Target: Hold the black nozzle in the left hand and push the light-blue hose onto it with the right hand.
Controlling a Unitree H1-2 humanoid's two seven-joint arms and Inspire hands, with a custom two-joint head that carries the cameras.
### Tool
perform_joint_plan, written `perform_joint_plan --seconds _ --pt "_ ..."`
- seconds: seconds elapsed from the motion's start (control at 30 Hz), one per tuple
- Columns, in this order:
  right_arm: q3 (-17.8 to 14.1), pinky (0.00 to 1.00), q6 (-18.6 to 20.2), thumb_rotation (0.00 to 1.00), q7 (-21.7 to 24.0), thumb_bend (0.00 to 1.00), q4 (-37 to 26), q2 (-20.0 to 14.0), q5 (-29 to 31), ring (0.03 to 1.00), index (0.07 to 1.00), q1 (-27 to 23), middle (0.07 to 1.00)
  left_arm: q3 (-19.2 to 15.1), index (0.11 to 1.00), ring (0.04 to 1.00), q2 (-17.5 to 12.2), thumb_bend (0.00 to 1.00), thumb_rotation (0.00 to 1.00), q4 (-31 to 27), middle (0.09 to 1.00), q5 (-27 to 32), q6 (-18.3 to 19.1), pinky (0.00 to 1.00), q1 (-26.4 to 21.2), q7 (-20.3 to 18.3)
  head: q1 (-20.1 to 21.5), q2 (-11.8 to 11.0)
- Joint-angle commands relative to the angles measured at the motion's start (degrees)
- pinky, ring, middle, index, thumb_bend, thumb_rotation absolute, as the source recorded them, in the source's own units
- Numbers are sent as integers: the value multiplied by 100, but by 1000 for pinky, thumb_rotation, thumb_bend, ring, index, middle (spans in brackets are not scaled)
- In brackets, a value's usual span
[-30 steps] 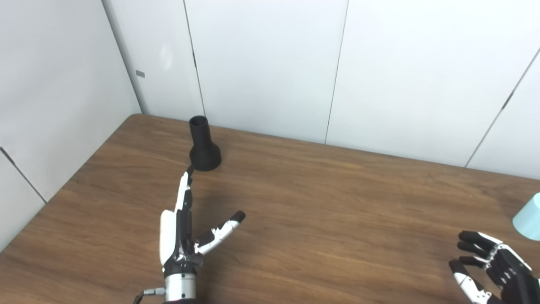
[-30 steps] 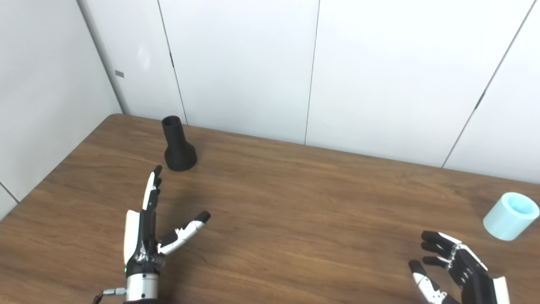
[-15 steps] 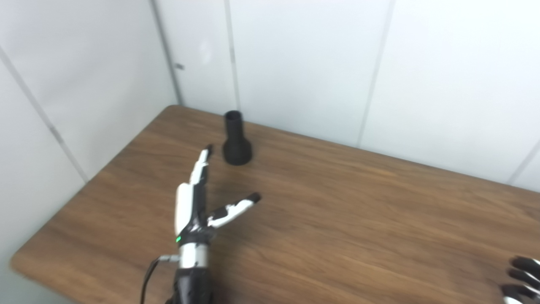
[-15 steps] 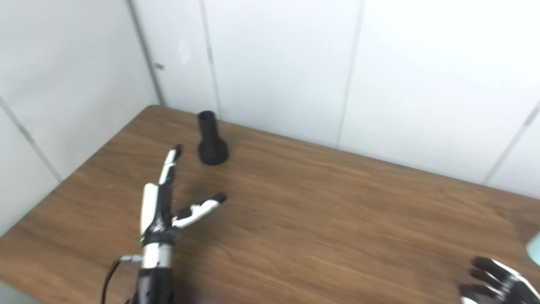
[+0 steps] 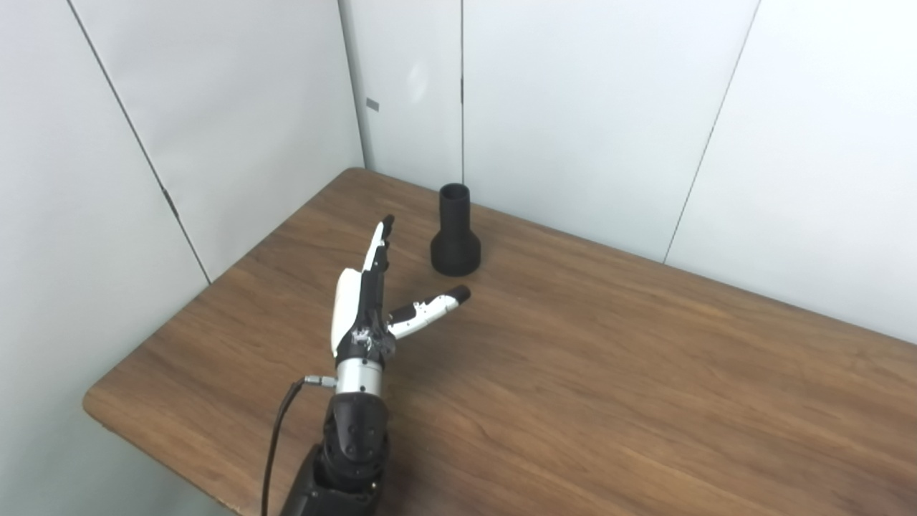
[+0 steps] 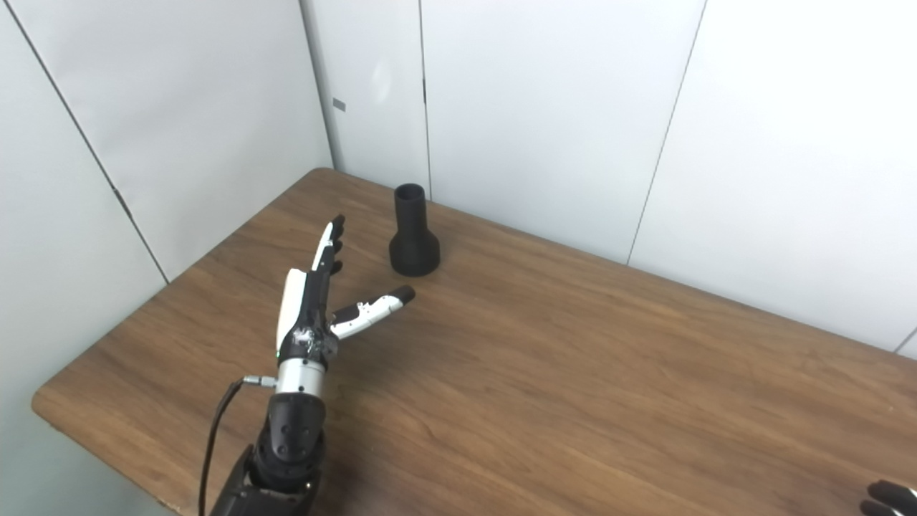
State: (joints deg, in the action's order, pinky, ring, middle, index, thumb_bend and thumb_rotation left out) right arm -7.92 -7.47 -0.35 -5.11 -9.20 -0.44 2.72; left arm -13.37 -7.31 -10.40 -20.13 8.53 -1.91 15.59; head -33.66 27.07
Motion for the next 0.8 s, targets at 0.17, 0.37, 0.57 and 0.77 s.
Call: perform_joint_plan --seconds 0.17,0.37,0.57,0.77 --pt "-53 534 -302 205 29 139 -54 -126 74 661 625 -186 681 -84 980 945 -205 1000 413 170 966 37 -17 870 -238 31 -49 27" --pt "-42 516 -326 285 42 141 -36 -147 30 653 621 -183 676 -91 993 970 -529 1000 381 554 979 303 77 892 -430 -276 -44 36" --pt "-30 505 -244 360 18 156 -96 -104 -10 647 615 -170 673 24 985 945 -915 1000 366 833 948 345 459 886 -598 -654 15 30" --pt "-18 474 -240 450 7 175 -101 -97 -59 625 603 -157 656 207 968 908 -1216 1000 337 1190 927 279 596 833 -782 -824 121 48"
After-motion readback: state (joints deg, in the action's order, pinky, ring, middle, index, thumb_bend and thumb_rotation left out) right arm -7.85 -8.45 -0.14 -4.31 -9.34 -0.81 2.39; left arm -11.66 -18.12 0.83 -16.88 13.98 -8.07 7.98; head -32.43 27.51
